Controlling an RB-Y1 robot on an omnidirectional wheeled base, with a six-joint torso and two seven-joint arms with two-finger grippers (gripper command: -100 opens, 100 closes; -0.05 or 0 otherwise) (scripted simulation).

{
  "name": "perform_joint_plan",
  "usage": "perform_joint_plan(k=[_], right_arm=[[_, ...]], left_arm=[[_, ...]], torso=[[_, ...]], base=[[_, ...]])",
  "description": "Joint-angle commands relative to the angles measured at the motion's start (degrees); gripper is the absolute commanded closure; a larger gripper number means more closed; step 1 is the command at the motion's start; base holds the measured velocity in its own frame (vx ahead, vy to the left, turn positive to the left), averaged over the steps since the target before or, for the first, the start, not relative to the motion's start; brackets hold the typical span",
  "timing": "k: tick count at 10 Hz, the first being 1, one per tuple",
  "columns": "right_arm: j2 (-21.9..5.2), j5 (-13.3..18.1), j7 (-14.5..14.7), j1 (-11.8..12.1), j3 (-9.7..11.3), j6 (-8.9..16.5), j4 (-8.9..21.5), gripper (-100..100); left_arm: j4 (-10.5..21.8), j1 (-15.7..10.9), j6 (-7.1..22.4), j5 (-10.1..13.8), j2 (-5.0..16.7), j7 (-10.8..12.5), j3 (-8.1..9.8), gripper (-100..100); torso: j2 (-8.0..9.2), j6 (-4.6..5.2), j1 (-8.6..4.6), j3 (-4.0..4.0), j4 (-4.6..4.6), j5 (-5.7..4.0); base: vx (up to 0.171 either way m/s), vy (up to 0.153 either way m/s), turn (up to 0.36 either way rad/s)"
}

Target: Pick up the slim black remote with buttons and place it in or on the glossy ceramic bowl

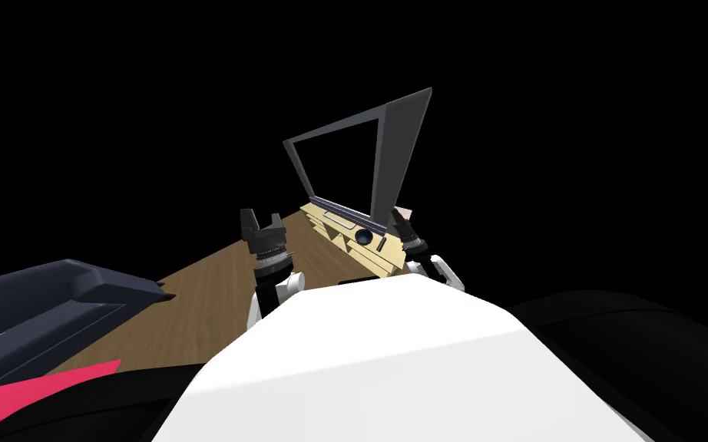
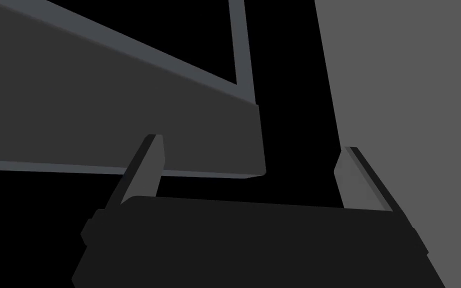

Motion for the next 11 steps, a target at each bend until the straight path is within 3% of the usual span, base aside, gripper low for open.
perform_joint_plan(k=[1, 2, 3, 4, 5, 6, 7, 8, 9, 10, 11], right_arm=[[-1.17, 1.87, 0.3, 0.08, 0.56, 0.33, 0.24, -100], [-3.59, 4.07, 0.87, 0.11, 1.49, 0.41, 1.58, -100], [-3.59, 4.76, 0.87, 0.11, 1.49, 0.41, 1.58, -100], [-6.08, 6.71, 1.48, 0.21, 2.49, 0.52, 3.02, -100], [-6.08, 7.83, 1.48, 0.21, 2.49, 0.52, 3.02, -100], [-8.52, 9.86, 2.13, 0.37, 3.57, 0.66, 4.53, -100], [-8.62, 11.06, 2.13, 0.37, 3.57, 0.66, 4.53, -100], [-11.19, 13.06, 2.82, 0.58, 4.72, 0.85, 6.15, -100], [-11.19, 14.44, 2.82, 0.58, 4.72, 0.85, 6.15, -100], [-13.79, 16.19, 3.54, 0.82, 5.91, 1.1, 7.84, -100], [-13.79, 17.85, 3.54, 0.82, 5.91, 1.1, 7.84, -100]], left_arm=[[0.0, 0.0, 0.0, 0.0, 0.0, 0.0, 0.0, 0], [0.0, 0.01, 0.0, 0.0, 0.0, 0.0, 0.0, 0], [0.0, 0.0, 0.0, 0.0, 0.0, 0.0, 0.0, 0], [0.0, 0.01, 0.0, 0.0, 0.0, 0.0, 0.0, 0], [0.0, 0.0, 0.0, 0.0, 0.0, 0.0, 0.0, 0], [0.0, 0.01, 0.0, 0.0, 0.0, 0.0, 0.0, 0], [0.0, 0.0, 0.0, 0.0, 0.0, 0.0, 0.0, 0], [0.0, 0.01, 0.0, 0.0, 0.0, 0.0, 0.0, 0], [0.0, 0.0, 0.0, 0.0, 0.0, 0.0, 0.0, 0], [0.0, 0.01, 0.0, 0.0, 0.0, 0.0, 0.01, 0], [0.0, 0.0, 0.0, 0.0, 0.0, 0.0, 0.0, 0]], torso=[[0.0, 0.0, 0.0, 0.0, 0.0, 0.0], [-0.01, 0.03, 0.03, 0.0, 0.0, 0.0], [0.0, 0.01, 0.01, 0.0, 0.0, 0.0], [-0.01, 0.02, 0.03, 0.0, 0.0, 0.01], [-0.01, 0.01, 0.02, -0.01, 0.0, 0.01], [-0.02, 0.03, 0.02, -0.01, 0.0, 0.0], [-0.01, 0.01, 0.02, -0.01, 0.0, 0.01], [-0.02, 0.03, 0.02, -0.01, 0.0, 0.0], [-0.02, 0.01, 0.01, -0.01, -0.01, 0.0], [-0.02, 0.04, 0.01, -0.01, 0.0, 0.0], [-0.05, 0.01, 0.02, -0.03, -0.01, 0.0]], base=[[-0.006, -0.02, 0.074], [-0.01, -0.02, 0.131], [-0.008, -0.02, 0.083], [-0.005, -0.021, 0.17], [-0.004, -0.023, 0.077], [-0.008, -0.02, 0.154], [-0.005, -0.021, 0.089], [-0.005, -0.02, 0.189], [-0.006, -0.022, 0.082], [0.0, -0.017, 0.164], [-0.007, -0.015, 0.089]])
